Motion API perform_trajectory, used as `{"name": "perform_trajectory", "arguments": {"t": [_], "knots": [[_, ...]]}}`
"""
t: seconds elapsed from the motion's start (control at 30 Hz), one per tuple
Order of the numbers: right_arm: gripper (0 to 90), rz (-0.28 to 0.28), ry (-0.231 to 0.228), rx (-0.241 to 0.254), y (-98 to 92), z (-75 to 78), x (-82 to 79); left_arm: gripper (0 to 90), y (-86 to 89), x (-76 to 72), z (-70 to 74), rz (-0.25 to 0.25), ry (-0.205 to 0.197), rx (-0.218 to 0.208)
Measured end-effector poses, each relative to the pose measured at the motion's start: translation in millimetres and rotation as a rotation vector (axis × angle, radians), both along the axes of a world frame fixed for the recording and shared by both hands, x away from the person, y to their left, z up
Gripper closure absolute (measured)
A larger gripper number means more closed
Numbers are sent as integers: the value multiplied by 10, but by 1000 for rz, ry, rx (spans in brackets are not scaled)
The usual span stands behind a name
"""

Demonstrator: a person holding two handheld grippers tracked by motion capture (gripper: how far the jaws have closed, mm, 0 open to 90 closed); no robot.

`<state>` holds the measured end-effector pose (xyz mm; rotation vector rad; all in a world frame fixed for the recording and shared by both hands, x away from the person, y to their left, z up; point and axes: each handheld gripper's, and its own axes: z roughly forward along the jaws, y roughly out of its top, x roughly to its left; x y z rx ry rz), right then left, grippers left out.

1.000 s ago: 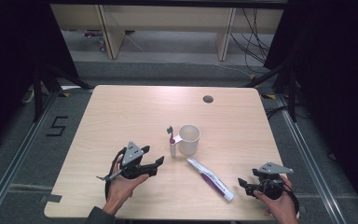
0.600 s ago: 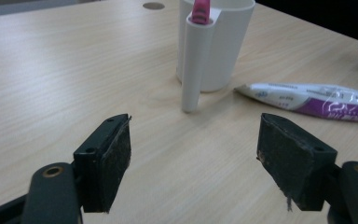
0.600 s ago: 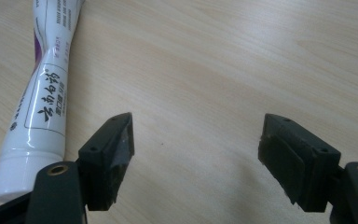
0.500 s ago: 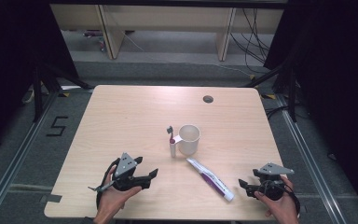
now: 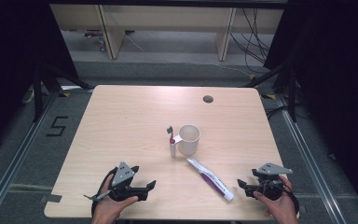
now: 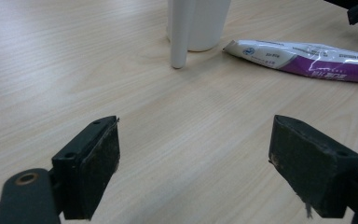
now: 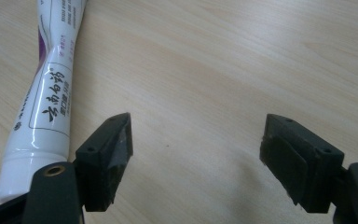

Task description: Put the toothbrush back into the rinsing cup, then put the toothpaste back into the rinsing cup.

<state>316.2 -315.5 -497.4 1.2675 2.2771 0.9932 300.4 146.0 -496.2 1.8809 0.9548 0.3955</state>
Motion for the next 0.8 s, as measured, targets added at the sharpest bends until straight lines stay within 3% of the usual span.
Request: {"name": "perform_trajectory", "arguments": {"t": [0.17, 0.3, 0.33, 0.37, 0.4, 0.43, 0.53, 0.57, 0.6, 0.63, 0.67, 0.8], "knots": [[251, -3, 15, 17, 28, -11, -2, 160, 29, -88, -1, -19, 1, 20], [244, 2, 34, 17, 27, -1, -10, 160, 39, -130, 7, -2, 1, 29], [225, 23, -2, -9, 13, 5, -2, 160, 43, -141, 7, -7, 6, 57], [225, 23, -2, -9, 13, 5, -2, 160, 43, -141, 7, -7, 6, 57], [195, 24, 22, 13, 36, 30, -13, 160, 43, -152, 3, -6, 5, 71], [185, 48, -1, -7, 33, 35, 2, 161, 41, -156, 4, -3, 7, 78], [172, 46, 8, -12, 69, 103, 8, 161, 32, -176, -3, -5, 13, 83], [169, 70, 10, -16, 86, 130, 28, 161, 29, -186, -11, -4, 16, 77], [168, 45, 33, 5, 123, 157, 14, 161, 33, -194, -21, -7, 20, 83], [170, 74, 10, -24, 123, 187, 44, 161, 38, -202, -31, -10, 26, 94], [179, 53, 44, -5, 175, 218, 31, 161, 42, -212, -36, -12, 32, 102], [252, 97, 54, -39, 294, 309, 83, 162, 41, -237, -38, -9, 29, 90]]}}
